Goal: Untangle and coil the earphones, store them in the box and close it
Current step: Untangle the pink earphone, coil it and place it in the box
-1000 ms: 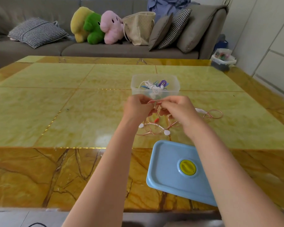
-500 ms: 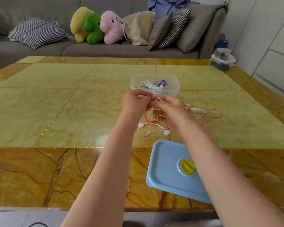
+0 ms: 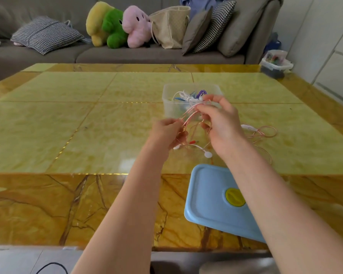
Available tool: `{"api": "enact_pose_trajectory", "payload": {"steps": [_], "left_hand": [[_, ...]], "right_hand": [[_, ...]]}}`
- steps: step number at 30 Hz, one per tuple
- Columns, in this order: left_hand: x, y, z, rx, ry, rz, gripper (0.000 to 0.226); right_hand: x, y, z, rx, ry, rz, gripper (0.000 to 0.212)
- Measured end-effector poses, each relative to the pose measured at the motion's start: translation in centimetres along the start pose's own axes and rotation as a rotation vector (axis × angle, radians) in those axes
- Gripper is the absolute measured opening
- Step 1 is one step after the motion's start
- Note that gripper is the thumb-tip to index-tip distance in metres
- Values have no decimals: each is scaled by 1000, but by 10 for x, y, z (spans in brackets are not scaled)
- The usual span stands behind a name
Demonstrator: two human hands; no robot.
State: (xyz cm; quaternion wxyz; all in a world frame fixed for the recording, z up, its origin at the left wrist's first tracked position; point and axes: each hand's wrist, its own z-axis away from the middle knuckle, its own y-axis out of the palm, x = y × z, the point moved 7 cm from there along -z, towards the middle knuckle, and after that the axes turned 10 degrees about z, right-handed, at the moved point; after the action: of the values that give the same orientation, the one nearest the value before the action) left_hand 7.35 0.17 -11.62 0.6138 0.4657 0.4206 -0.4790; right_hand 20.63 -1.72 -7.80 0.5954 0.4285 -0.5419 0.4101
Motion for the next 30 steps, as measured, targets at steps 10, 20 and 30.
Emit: {"api": "enact_pose_trajectory", "payload": {"steps": [10,20,30], "left_hand": [[0,-40,-7,-112,-138,539,19],[-21,-40,4,-91,-169,891,47],[-19,-67,16,-314,-161,1149,45]], "right_hand": [[17,-32,-6,-64,7,-321,18],[4,-28,-4,78,-160,1071,43],[36,-58,2,-226,-156,516,41]]}}
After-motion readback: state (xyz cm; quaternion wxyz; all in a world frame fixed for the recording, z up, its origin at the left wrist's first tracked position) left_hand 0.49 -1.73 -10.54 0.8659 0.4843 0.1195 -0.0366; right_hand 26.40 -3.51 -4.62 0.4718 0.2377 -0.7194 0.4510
